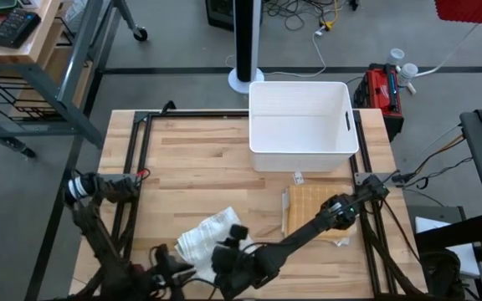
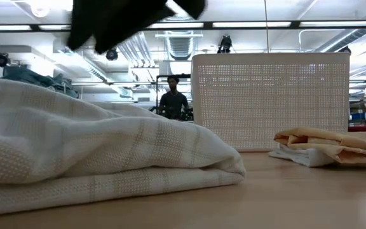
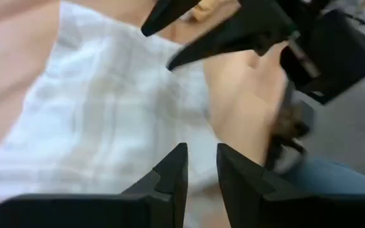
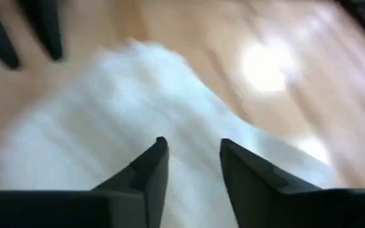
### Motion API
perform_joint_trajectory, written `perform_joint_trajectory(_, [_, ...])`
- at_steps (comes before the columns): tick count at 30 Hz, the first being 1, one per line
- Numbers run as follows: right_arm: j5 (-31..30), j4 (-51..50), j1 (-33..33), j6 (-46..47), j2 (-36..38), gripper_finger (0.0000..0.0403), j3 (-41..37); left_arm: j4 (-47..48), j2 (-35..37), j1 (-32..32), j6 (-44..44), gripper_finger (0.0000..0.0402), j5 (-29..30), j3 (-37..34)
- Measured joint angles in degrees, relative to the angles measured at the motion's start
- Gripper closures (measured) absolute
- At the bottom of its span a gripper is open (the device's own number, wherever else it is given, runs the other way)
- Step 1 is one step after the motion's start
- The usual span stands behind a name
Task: Fold towel
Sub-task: Fold the white checkered towel
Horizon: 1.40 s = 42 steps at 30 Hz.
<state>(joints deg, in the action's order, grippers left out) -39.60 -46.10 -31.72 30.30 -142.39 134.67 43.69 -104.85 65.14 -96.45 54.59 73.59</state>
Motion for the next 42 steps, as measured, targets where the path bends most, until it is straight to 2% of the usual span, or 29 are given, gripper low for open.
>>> perform_joint_trajectory(2, [-3.17, -6.36, -0.26, 3.89, 0.22, 0.0282, -0.08, -0.22, -0.74, -2.40, 2.09, 0.0327, -0.14, -0.07])
perform_joint_trajectory(4, [-3.09, -10.42, -0.07, 6.72, 0.45, 0.0309, -0.08, -0.49, -1.64, -4.98, 4.23, 0.0327, -2.21, -0.07])
perform_joint_trajectory(6, [0.79, -11.31, 0.75, 7.58, 0.55, 0.0340, -0.27, -0.67, -2.66, -7.77, 6.67, 0.0327, -7.38, -0.12])
perform_joint_trajectory(8, [5.74, -9.51, 1.93, 7.11, 0.12, 0.0372, -0.89, -1.41, -3.79, -9.88, 9.05, 0.0327, -11.62, -0.14])
perform_joint_trajectory(10, [8.26, -6.05, 3.05, 5.57, -0.75, 0.0394, -2.26, -2.42, -4.93, -11.32, 11.21, 0.0327, -14.88, -0.13])
perform_joint_trajectory(14, [12.85, -3.74, 5.16, 6.88, -1.01, 0.0397, -6.73, -1.02, -6.46, -12.10, 11.50, 0.0327, -22.41, -0.22])
perform_joint_trajectory(16, [14.66, -4.87, 6.51, 9.64, -0.74, 0.0401, -9.60, 1.38, -6.48, -11.67, 9.93, 0.0327, -23.89, -0.25])
perform_joint_trajectory(19, [14.96, -5.40, 7.38, 12.13, 0.07, 0.0401, -13.17, 6.07, -6.12, -9.47, 5.87, 0.0327, -24.86, -0.33])
perform_joint_trajectory(24, [15.44, -3.29, 7.15, 13.28, 0.16, 0.0402, -15.47, 13.03, -5.73, -5.71, -2.02, 0.0327, -33.64, -0.57])
perform_joint_trajectory(26, [15.81, -2.56, 6.99, 13.51, 0.07, 0.0402, -14.84, 14.28, -5.61, -4.32, -5.59, 0.0327, -33.26, -0.60])
perform_joint_trajectory(28, [16.22, -2.17, 6.80, 13.75, -0.22, 0.0402, -13.24, 14.00, -4.73, -3.09, -8.24, 0.0327, -30.22, -0.32])
perform_joint_trajectory(29, [16.63, -2.22, 6.64, 13.76, -0.33, 0.0403, -12.30, 14.17, -4.12, -2.56, -9.04, 0.0327, -26.77, 0.26])
perform_joint_trajectory(32, [16.31, -2.46, 6.18, 13.19, -0.66, 0.0403, -9.22, 12.40, -3.40, -1.28, -9.10, 0.0327, -11.44, 2.17])
perform_joint_trajectory(33, [15.85, -2.49, 6.07, 12.47, -0.67, 0.0403, -8.19, 12.09, -3.44, -1.38, -8.26, 0.0327, -8.53, 2.37])
perform_joint_trajectory(38, [14.39, -2.22, 5.66, 9.59, -0.06, 0.0403, -4.09, 2.43, -3.55, -3.41, 0.19, 0.0327, -7.02, 0.61])
perform_joint_trajectory(42, [15.68, -2.67, 4.85, 8.40, -0.02, 0.0403, -2.82, -11.71, -3.77, -5.42, 12.06, 0.0327, -7.13, -2.05])
